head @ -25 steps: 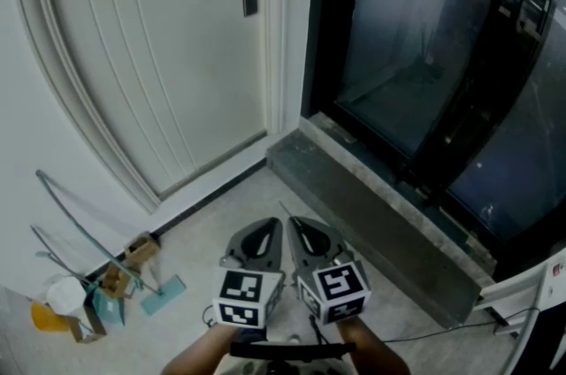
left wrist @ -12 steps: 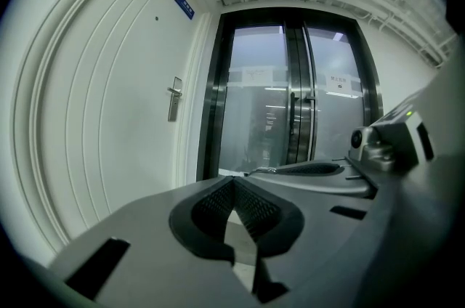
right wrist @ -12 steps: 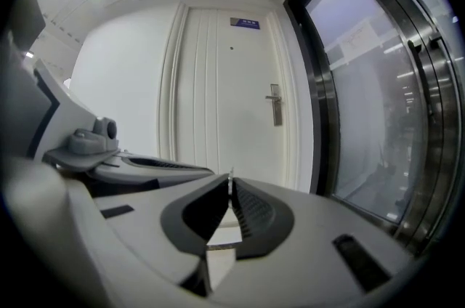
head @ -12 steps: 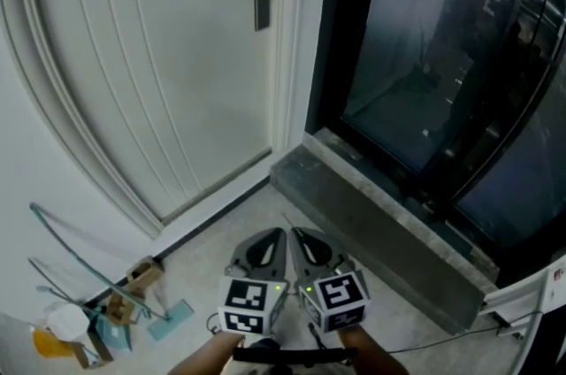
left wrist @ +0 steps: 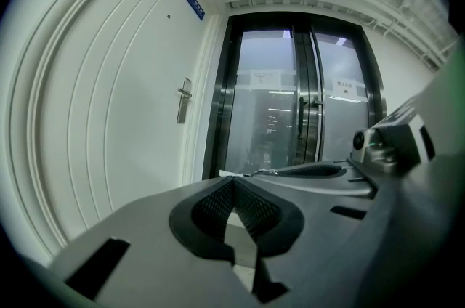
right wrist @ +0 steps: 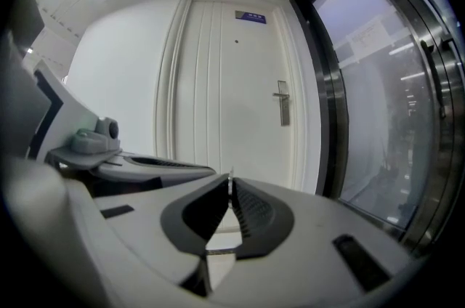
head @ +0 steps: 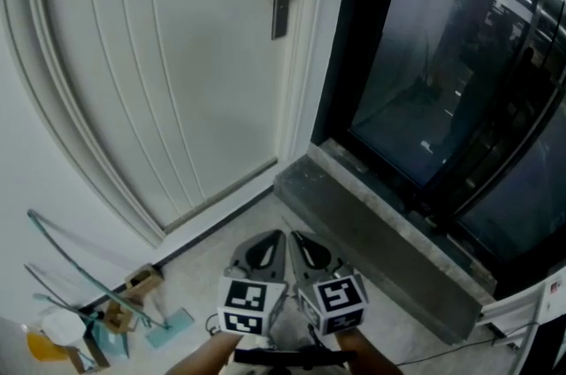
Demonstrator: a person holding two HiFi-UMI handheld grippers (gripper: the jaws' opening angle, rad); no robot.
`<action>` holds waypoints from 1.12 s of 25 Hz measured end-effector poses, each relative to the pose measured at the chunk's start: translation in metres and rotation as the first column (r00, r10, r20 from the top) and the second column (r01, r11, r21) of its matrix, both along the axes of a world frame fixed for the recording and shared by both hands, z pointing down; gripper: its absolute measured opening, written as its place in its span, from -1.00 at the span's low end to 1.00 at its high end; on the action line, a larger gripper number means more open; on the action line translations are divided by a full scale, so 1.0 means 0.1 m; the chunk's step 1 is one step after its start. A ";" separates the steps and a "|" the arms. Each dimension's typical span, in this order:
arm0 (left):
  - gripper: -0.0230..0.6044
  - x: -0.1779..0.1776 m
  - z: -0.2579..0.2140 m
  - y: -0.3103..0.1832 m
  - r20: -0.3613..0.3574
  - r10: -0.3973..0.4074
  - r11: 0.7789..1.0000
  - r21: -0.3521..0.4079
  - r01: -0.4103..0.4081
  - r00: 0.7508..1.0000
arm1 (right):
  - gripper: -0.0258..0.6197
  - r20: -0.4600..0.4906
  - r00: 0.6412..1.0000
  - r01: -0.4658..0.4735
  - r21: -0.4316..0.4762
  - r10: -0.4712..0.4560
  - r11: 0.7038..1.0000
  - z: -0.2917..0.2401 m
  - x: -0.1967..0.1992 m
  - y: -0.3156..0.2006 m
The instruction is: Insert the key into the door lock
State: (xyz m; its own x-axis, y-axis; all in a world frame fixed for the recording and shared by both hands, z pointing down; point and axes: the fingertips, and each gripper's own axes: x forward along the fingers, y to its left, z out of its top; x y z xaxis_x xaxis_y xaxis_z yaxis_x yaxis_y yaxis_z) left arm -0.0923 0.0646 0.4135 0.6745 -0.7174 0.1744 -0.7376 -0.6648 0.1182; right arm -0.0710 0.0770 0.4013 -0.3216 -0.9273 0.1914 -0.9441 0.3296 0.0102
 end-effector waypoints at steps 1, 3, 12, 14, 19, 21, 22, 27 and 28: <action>-0.90 -0.01 0.01 -0.02 0.001 0.001 1.000 0.000 -0.001 1.000 | -0.86 0.008 1.000 -0.002 -0.010 0.002 1.000 0.00 -0.02 -0.02; -0.90 -0.03 0.02 -0.07 0.005 0.002 1.000 -0.003 -0.002 1.000 | -0.86 0.014 1.000 -0.004 -0.029 0.004 1.000 0.01 -0.04 -0.07; -0.90 0.05 0.04 -0.33 0.029 0.001 1.000 0.009 -0.001 1.000 | -0.86 0.007 1.000 0.003 0.014 -0.003 1.000 0.04 0.07 -0.36; -0.90 0.11 0.05 -0.42 0.034 -0.003 1.000 0.011 0.003 0.999 | -0.86 0.026 1.000 0.007 -0.008 -0.007 1.000 0.05 0.11 -0.44; -0.90 0.30 0.04 -0.71 0.040 -0.027 1.000 0.005 0.027 0.999 | -0.86 0.026 0.999 0.027 0.026 -0.028 0.999 0.11 0.32 -0.77; -0.90 0.39 0.06 -0.86 0.045 -0.041 0.999 -0.006 0.042 0.998 | -0.86 0.027 0.999 0.039 0.006 -0.039 0.999 0.12 0.42 -0.91; -0.90 0.45 0.07 -0.95 0.050 -0.046 0.999 -0.004 0.046 0.998 | -0.86 0.032 0.998 0.045 -0.011 -0.044 0.999 0.12 0.47 -0.98; -0.90 0.79 0.09 -1.35 0.064 -0.064 0.998 0.003 0.064 0.996 | -0.86 0.037 0.997 0.067 -0.001 -0.067 0.998 0.12 0.81 -1.38; -0.90 0.86 0.08 -1.42 0.066 -0.066 0.998 0.002 0.066 0.996 | -0.86 0.037 0.997 0.070 0.013 -0.070 0.997 0.11 0.88 -1.46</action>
